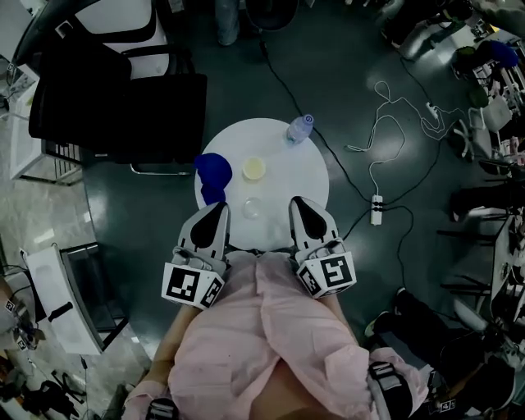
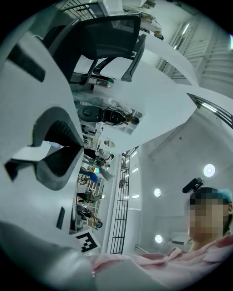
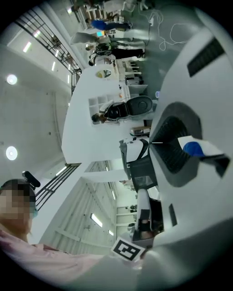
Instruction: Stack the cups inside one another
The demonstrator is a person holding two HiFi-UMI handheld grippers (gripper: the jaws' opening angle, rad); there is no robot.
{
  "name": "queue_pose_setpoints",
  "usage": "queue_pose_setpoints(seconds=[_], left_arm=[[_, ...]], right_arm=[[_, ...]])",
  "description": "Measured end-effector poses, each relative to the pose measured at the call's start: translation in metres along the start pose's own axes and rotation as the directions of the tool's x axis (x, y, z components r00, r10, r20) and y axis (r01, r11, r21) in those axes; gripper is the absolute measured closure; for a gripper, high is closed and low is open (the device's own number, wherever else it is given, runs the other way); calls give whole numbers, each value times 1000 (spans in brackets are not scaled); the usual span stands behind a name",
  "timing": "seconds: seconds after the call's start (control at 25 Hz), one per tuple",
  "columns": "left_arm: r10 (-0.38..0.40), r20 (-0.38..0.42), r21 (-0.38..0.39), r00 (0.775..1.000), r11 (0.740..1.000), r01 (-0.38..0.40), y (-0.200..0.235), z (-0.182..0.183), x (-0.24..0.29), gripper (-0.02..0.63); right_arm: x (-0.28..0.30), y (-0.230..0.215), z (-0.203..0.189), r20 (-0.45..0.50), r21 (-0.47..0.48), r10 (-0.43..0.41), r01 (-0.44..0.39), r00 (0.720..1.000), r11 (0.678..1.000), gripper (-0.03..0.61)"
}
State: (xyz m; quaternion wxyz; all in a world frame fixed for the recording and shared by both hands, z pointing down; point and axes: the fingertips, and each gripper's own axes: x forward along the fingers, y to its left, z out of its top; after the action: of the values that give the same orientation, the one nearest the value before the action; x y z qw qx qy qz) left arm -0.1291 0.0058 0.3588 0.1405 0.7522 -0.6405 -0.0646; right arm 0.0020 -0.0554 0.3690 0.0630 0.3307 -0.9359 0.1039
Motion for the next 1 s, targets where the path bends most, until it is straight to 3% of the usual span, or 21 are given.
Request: queue_pose_setpoints(seconds=[0.32, 0.68, 1.0], left_arm=[[31, -7, -13, 999, 999, -32, 2, -3, -4, 595], [5, 2, 1, 1000, 1000, -5, -11, 3, 4, 595], [-7, -4, 2, 1000, 1000, 7, -16, -2, 8, 595]], right_arm=[[-18, -22, -1, 34, 91, -70, 66, 997, 994, 545], [-11, -15, -4, 45, 82, -18, 15, 999, 996, 545], [-17, -17, -10, 27, 77, -28, 26, 999, 997, 545]])
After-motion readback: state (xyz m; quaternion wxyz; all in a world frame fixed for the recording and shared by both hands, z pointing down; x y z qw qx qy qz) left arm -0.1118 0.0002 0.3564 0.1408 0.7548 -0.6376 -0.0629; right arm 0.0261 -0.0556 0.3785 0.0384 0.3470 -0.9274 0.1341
